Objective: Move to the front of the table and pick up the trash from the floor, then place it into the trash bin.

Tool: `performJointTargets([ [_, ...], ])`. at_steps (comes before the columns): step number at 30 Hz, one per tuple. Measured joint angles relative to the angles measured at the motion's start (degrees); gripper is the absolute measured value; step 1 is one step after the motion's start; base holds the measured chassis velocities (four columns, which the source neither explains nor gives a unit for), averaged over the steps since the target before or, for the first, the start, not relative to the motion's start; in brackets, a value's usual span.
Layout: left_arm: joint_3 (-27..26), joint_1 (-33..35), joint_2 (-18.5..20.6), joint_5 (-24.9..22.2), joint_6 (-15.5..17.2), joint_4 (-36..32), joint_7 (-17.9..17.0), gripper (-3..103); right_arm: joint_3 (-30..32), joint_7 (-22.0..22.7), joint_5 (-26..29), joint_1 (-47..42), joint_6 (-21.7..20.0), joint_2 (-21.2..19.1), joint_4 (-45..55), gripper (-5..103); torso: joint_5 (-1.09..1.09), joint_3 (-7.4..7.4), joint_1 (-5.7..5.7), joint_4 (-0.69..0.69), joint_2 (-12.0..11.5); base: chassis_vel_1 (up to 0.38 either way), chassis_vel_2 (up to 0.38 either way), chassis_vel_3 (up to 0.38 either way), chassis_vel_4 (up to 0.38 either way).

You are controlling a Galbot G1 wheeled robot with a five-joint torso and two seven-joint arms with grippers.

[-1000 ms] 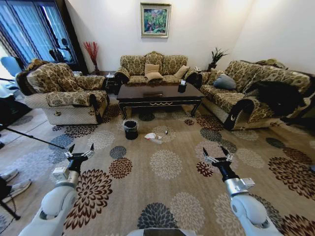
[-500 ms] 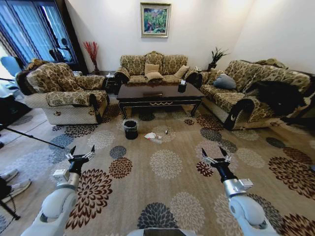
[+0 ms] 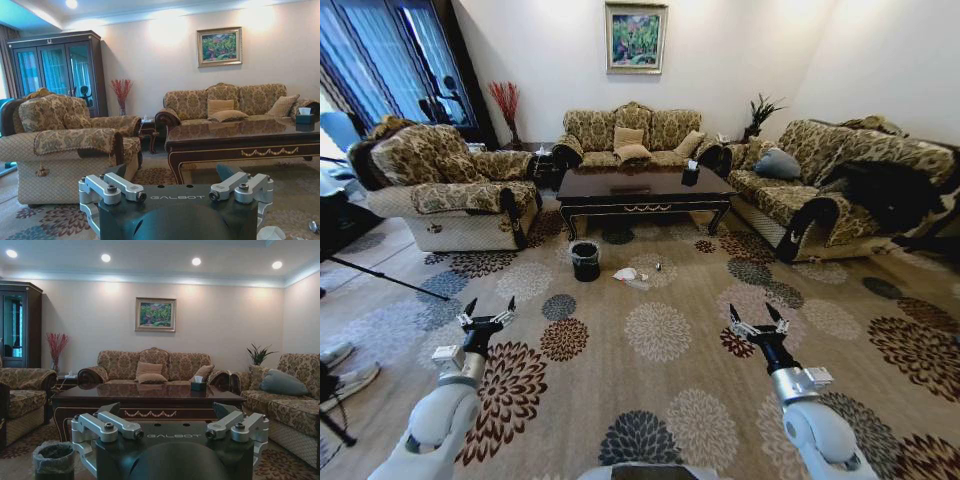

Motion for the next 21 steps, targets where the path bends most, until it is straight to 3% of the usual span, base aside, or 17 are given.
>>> performJointTargets([
  [13,-0.3,2.3,-1.4,0.6,-0.8,-0.9,1.1,100,-1.1,0.3,0.2,-2.3,-0.2,3.5,2.1,100,0.00,-2.30,-1.67,0.00,-4.0,0.000,0.000,0.000,0.000],
  [21,-0.1,2.2,-0.8,0.6,-0.8,-0.7,1.2,100,-1.4,0.2,2.6,-2.8,-0.8,3.7,2.9,100,0.00,-3.45,-2.62,0.00,-6.1,0.000,0.000,0.000,0.000],
])
